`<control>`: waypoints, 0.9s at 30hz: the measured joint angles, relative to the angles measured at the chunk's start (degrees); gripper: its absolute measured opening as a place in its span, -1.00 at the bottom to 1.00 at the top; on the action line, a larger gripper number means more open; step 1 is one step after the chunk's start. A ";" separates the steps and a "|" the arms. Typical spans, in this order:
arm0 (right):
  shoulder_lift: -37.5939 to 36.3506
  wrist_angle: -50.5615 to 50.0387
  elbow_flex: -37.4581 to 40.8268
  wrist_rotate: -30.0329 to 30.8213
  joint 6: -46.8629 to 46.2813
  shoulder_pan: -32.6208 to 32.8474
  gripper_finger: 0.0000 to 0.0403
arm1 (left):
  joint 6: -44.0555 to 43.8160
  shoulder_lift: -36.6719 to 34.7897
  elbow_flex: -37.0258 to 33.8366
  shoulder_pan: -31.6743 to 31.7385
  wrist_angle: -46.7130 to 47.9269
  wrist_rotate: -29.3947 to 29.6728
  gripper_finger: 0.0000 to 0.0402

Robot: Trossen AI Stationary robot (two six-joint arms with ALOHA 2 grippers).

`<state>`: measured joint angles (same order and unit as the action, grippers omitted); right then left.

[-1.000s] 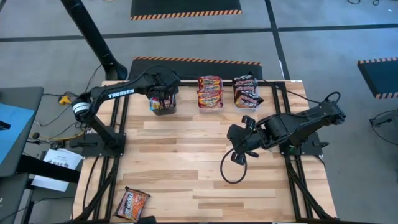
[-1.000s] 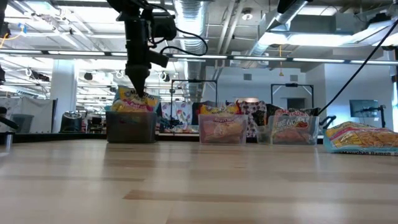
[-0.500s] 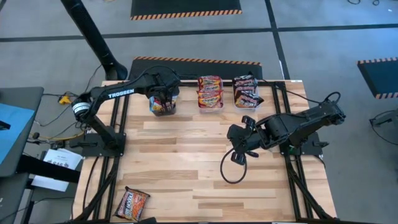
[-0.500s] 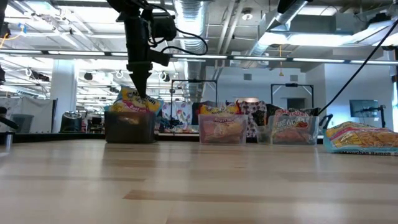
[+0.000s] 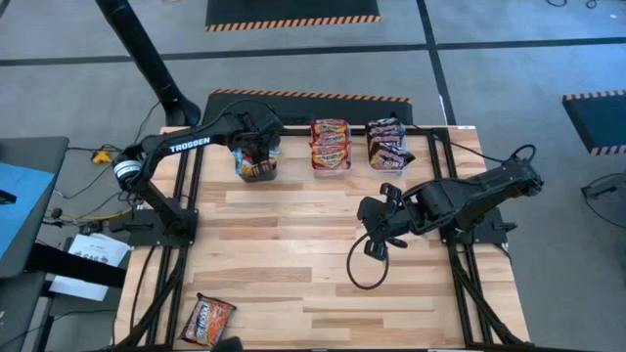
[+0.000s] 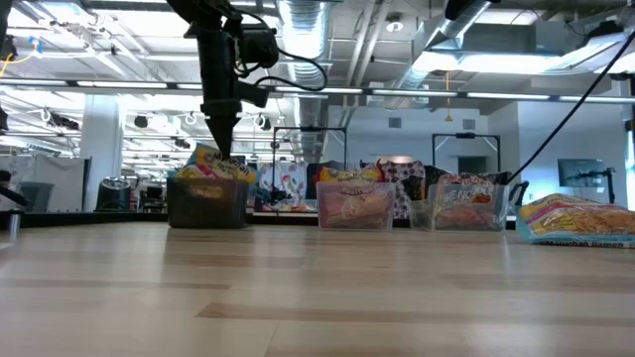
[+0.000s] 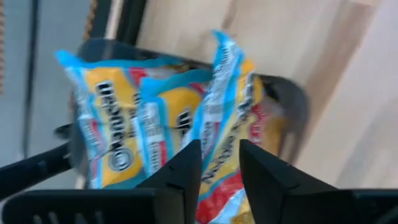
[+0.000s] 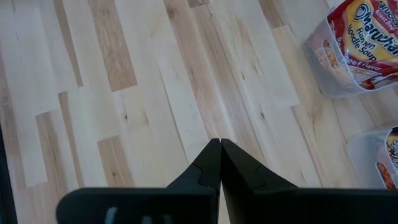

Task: Sort Maruchan noodles
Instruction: Put the blue noodle pack into the black bin

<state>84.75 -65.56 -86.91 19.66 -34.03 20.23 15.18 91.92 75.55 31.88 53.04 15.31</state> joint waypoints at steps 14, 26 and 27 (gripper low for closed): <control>0.00 -0.42 0.00 0.03 -0.01 -0.81 -0.84 | -5.76 -0.15 12.51 0.00 15.62 -2.67 -0.44; 0.00 -0.45 0.00 0.35 0.01 -2.01 -0.84 | -5.27 -0.55 3.25 -0.72 16.90 -17.25 -0.51; 0.00 -0.46 0.00 0.24 -0.01 -2.01 -0.84 | -5.25 -0.55 2.21 -0.66 16.56 -17.02 -0.51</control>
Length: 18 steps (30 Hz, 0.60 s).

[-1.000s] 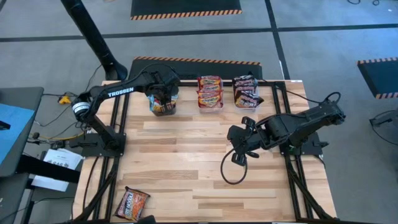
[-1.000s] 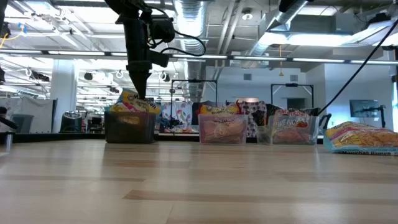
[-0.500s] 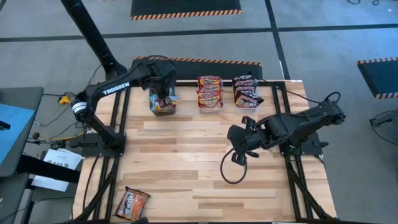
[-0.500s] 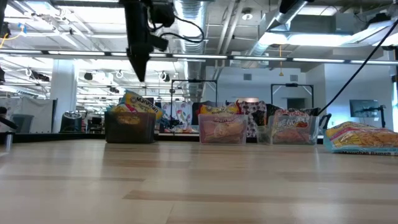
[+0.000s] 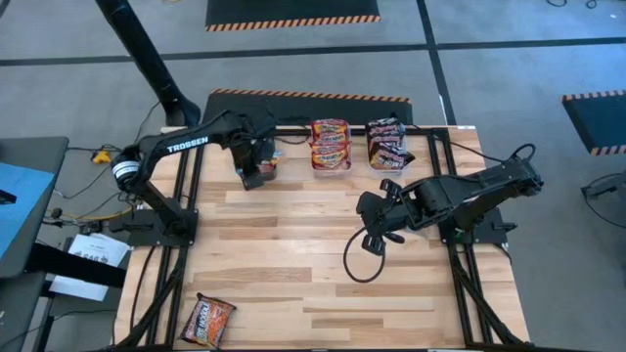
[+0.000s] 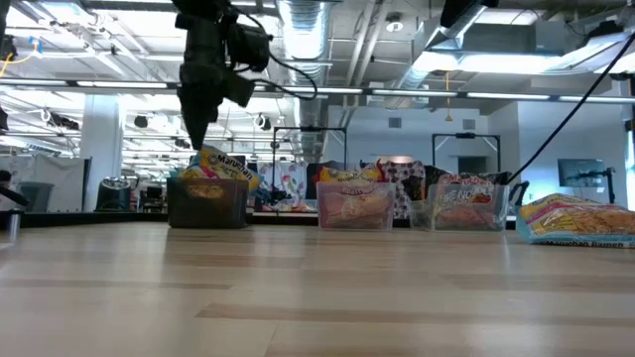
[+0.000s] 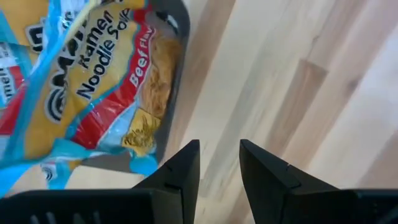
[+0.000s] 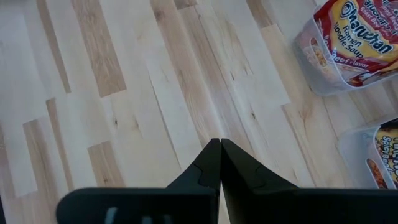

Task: Sort Maruchan noodles
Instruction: Put the blue noodle pack into the black bin

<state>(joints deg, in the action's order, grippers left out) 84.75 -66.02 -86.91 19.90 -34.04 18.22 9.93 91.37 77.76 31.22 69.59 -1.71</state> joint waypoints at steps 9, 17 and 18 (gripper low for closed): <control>0.00 -0.42 0.00 -0.21 0.03 0.00 -0.84 | -0.71 0.06 -6.31 0.51 -7.60 11.47 -0.51; 0.00 -0.38 0.00 -0.24 0.00 0.00 -0.84 | -1.87 0.24 -6.84 2.78 -10.58 14.58 -0.51; 0.00 -0.38 0.00 -0.24 0.00 0.00 -0.84 | -1.97 0.24 -6.84 3.10 -10.57 14.57 -0.51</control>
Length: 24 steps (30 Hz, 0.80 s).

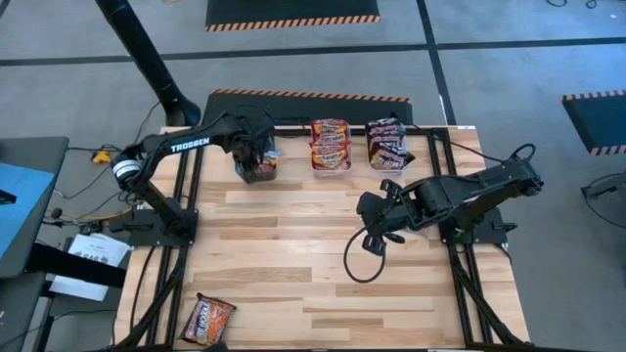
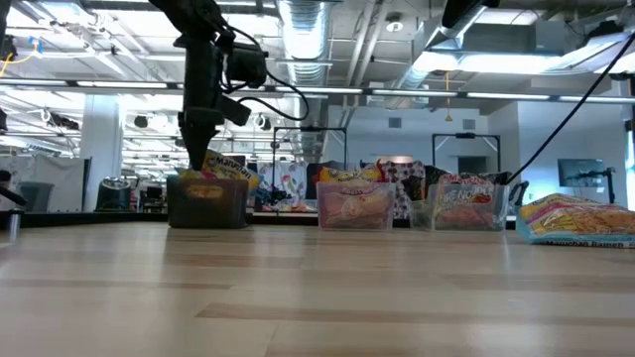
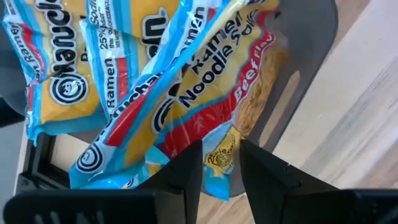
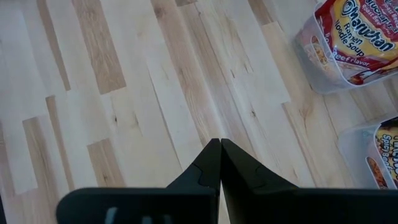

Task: Sort Maruchan noodles
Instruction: Put the blue noodle pack into the black bin

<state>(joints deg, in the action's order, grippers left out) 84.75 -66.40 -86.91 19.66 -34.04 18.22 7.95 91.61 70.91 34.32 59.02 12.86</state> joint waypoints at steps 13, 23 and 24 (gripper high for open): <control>0.00 0.03 0.00 -0.02 0.02 0.00 -0.84 | -0.79 0.31 -6.92 1.52 -2.73 -3.17 -0.51; 0.00 0.03 0.00 -0.03 0.00 0.00 -0.84 | -0.20 0.33 -3.98 1.47 -2.07 -1.76 -0.51; 0.00 0.02 0.00 -0.03 0.00 0.00 -0.84 | -0.31 0.33 -3.13 1.47 -1.31 -1.74 -0.51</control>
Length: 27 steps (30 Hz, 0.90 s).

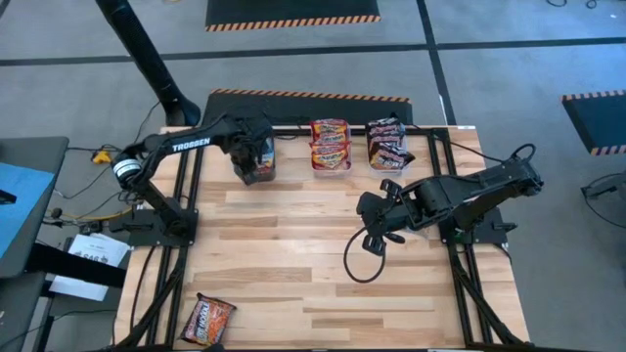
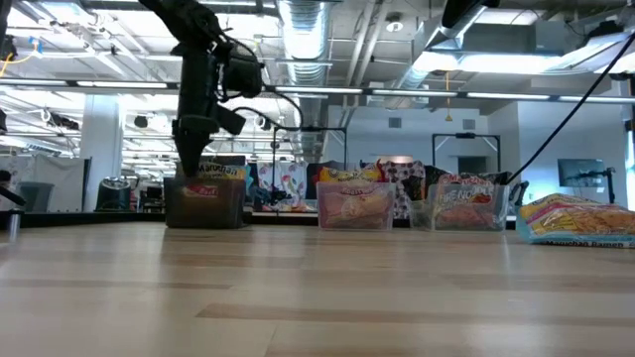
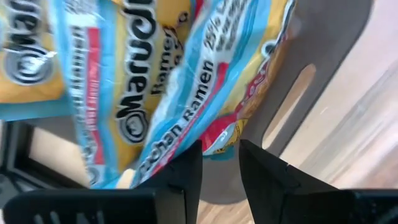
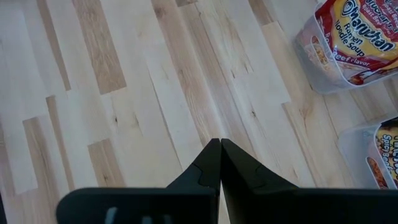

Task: Sort Maruchan noodles
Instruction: Put the blue noodle pack into the black bin, then put the black noodle pack into the right transparent bin

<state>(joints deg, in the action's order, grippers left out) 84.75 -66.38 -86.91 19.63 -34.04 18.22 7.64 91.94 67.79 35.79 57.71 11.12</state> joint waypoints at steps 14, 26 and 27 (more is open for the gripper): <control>0.00 -0.03 0.00 -0.02 0.17 0.00 -0.84 | -6.77 -0.09 9.62 -0.63 14.59 -4.94 -0.51; 0.00 -0.08 0.00 -0.05 3.70 0.00 -0.72 | -6.12 -0.09 10.08 3.42 20.71 -5.98 -0.32; 0.00 -0.08 0.00 -0.05 4.00 0.00 -0.70 | -7.06 -0.09 10.74 4.06 22.77 -5.93 -0.29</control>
<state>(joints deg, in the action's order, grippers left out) 84.75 -66.46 -86.91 19.58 -30.04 18.22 0.58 91.85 78.53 39.85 80.48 5.19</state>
